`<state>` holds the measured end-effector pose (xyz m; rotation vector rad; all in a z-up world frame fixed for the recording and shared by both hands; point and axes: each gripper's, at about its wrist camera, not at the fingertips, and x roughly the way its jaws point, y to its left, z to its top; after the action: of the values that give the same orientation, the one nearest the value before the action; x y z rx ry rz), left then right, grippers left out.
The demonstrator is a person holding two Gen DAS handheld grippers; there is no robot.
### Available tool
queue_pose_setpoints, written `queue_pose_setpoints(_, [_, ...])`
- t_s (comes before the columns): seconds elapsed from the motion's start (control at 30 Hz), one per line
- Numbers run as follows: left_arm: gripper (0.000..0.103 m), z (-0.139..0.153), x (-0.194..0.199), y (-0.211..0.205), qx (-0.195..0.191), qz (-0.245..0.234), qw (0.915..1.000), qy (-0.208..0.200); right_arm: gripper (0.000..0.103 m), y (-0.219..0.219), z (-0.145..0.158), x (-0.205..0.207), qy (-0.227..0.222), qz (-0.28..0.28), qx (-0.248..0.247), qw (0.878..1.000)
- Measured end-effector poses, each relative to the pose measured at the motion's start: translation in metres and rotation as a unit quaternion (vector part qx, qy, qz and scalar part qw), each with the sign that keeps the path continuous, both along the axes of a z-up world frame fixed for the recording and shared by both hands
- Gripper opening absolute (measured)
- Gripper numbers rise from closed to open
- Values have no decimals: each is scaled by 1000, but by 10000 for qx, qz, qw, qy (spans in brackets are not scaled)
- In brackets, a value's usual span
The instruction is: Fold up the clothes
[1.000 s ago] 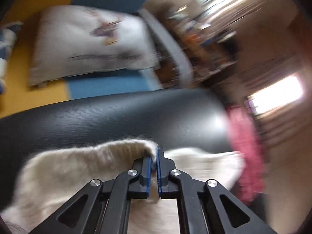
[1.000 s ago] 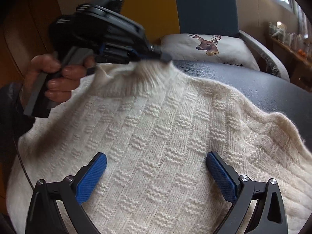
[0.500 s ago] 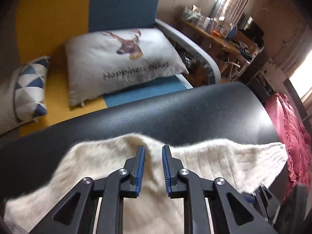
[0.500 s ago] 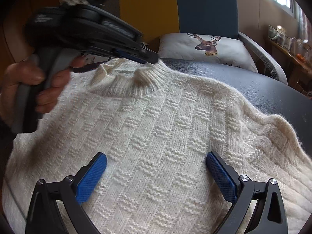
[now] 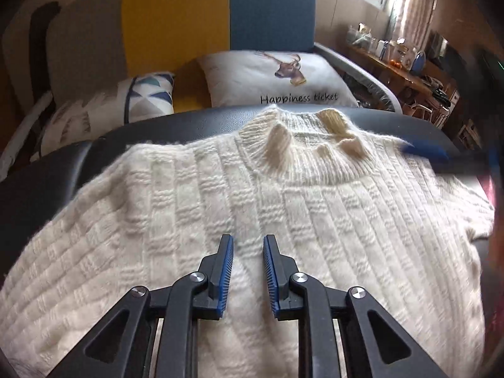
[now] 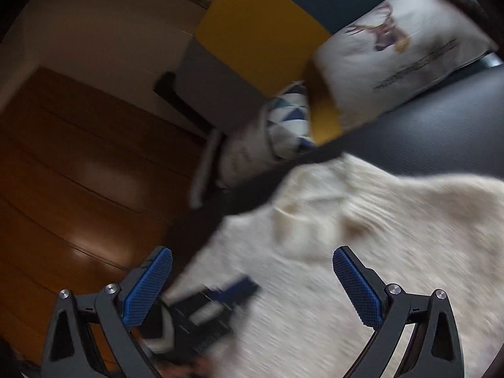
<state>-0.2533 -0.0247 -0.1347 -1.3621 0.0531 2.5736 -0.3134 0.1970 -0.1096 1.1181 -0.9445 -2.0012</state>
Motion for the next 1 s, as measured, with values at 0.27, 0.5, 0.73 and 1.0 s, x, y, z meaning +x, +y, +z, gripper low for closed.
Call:
queue_pose_setpoints(0.27, [20,-4,2,-13,414,-11,9991,14,103,-62,-27,-83,-865,621,382,9936])
queue_pose_setpoints(0.5, [20,-6,4,-17,592,6,9982,34,103,-110,-39,-101,-574,1082,-208,9923])
queue_pose_setpoints(0.73, [20,-11,3,-19,681,68,9976,26,103,-121,-53,-109,-385,684,509,9956])
queue_pose_setpoints(1.0, [20,-7,6,-25,749,167,9970,-28,103,-120,-14,-87,-184,671,1528,9858])
